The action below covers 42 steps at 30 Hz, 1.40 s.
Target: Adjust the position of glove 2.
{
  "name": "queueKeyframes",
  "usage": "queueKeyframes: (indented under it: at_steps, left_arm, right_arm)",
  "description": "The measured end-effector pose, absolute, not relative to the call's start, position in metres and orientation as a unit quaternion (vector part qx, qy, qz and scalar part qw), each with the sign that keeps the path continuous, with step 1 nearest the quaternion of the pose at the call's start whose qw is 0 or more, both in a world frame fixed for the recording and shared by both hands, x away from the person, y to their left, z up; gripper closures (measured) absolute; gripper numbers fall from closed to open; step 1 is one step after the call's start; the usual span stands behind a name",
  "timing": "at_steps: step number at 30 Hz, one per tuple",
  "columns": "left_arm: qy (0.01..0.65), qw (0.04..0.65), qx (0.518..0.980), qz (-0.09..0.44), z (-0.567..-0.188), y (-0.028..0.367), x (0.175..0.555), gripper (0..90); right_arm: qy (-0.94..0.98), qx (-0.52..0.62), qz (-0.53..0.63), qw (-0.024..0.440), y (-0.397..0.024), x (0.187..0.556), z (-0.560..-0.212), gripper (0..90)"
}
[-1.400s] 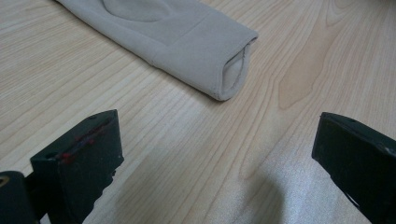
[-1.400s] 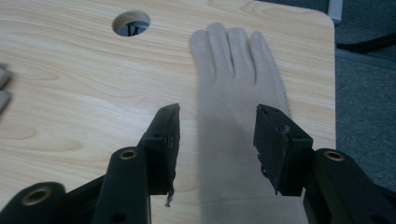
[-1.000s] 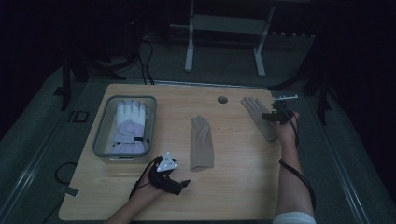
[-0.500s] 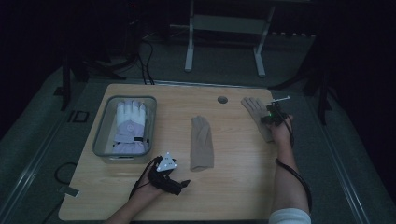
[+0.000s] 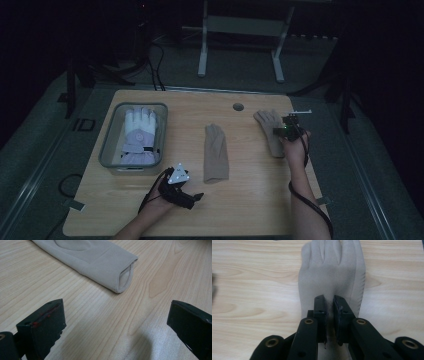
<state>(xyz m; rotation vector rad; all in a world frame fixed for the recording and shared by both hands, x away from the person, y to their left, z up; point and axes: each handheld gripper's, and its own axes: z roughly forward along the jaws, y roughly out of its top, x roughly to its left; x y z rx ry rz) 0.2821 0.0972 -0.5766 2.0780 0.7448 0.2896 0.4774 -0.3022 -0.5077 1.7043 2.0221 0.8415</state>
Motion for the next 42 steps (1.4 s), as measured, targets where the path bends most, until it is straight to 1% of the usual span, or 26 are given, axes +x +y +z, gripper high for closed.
queueKeyframes:
  at_steps: [10,12,17,22,23,24,26,27,29,34,42]
  left_arm:
    - [0.295,0.442,0.839,0.12,-0.577,0.096,0.281,2.0]
    - [0.296,0.441,0.839,0.12,-0.577,0.096,0.281,2.0]
    - [0.291,0.438,0.841,0.121,-0.577,0.096,0.281,2.0]
    - [0.293,0.438,0.842,0.119,-0.577,0.095,0.281,2.0]
    - [0.293,0.438,0.841,0.118,-0.577,0.095,0.281,1.9]
    - [0.294,0.438,0.842,0.118,-0.577,0.096,0.282,2.0]
    - [0.293,0.436,0.843,0.117,-0.577,0.096,0.282,2.0]
    - [0.293,0.436,0.843,0.117,-0.577,0.096,0.282,2.0]
    - [0.294,0.437,0.842,0.118,-0.577,0.096,0.282,2.0]
    - [0.293,0.438,0.842,0.119,-0.577,0.095,0.281,2.0]
    - [0.294,0.438,0.842,0.116,-0.577,0.096,0.282,2.0]
  right_arm:
    - [0.693,0.596,0.34,0.221,-0.284,0.424,-0.482,81.7]
    - [0.685,0.6,0.346,0.227,-0.283,0.413,-0.481,81.7]
    - [0.683,0.612,0.333,0.217,-0.283,0.398,-0.501,81.4]
    - [0.693,0.623,0.306,0.196,-0.284,0.398,-0.529,80.1]
    - [0.694,0.624,0.304,0.191,-0.284,0.398,-0.532,78.8]
    - [0.696,0.624,0.3,0.189,-0.284,0.399,-0.535,75.6]
    - [0.699,0.625,0.303,0.167,-0.284,0.4,-0.54,66.4]
    - [0.699,0.625,0.303,0.167,-0.284,0.4,-0.54,66.4]
    - [0.709,0.616,0.305,0.159,-0.285,0.4,-0.54,60.7]
    - [0.721,0.59,0.324,0.162,-0.29,0.398,-0.531,53.0]
    - [0.766,0.503,0.354,0.186,-0.304,0.402,-0.528,54.8]
